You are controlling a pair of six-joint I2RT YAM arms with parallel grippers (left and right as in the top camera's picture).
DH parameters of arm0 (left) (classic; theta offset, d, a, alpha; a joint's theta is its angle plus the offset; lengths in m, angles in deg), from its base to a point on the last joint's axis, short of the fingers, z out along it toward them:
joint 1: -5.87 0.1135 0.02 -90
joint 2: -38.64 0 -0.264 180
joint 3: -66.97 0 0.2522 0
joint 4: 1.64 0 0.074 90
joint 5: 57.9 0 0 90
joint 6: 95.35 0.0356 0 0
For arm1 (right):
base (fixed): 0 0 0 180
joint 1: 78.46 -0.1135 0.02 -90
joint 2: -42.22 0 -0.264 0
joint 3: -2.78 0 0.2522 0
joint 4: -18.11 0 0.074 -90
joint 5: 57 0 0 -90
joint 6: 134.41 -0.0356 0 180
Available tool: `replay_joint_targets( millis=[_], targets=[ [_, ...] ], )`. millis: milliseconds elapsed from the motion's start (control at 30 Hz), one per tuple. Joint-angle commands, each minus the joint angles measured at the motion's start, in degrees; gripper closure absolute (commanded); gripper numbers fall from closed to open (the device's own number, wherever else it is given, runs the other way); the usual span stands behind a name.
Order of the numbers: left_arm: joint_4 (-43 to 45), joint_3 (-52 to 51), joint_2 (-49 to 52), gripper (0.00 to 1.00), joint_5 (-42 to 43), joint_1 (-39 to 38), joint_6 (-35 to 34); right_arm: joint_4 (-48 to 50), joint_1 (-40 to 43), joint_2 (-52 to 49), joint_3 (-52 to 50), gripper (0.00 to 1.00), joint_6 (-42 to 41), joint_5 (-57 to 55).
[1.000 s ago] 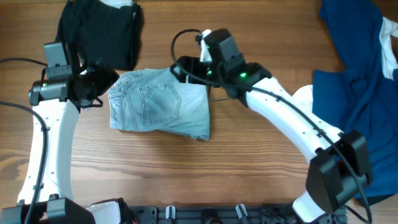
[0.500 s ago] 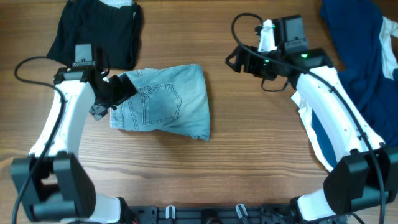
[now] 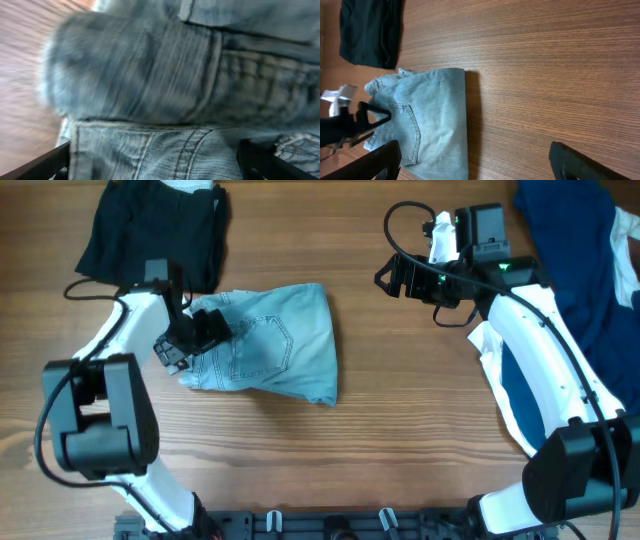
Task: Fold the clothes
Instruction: 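Retract the right gripper and grasp the folded shorts with the left gripper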
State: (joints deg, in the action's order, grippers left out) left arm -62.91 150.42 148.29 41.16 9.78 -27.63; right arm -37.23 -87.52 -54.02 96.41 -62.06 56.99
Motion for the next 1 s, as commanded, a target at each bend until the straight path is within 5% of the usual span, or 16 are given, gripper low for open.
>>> replay_joint_targets(
  millis=[0,533,967],
  targets=[
    [1.7,-0.4,2.6,0.0,7.5,-1.7,4.1,-0.2,0.1,1.0,1.2,0.04,1.1,-0.2],
    [13.9,1.1,2.5,0.0,-3.3,-7.3,2.8,-1.2,0.1,1.0,1.2,0.04,1.2,-0.9],
    [-13.0,13.9,-5.7,0.0,-2.1,-14.3,-0.1,-1.5,0.1,1.0,1.2,0.04,1.2,-1.6]
  ],
)
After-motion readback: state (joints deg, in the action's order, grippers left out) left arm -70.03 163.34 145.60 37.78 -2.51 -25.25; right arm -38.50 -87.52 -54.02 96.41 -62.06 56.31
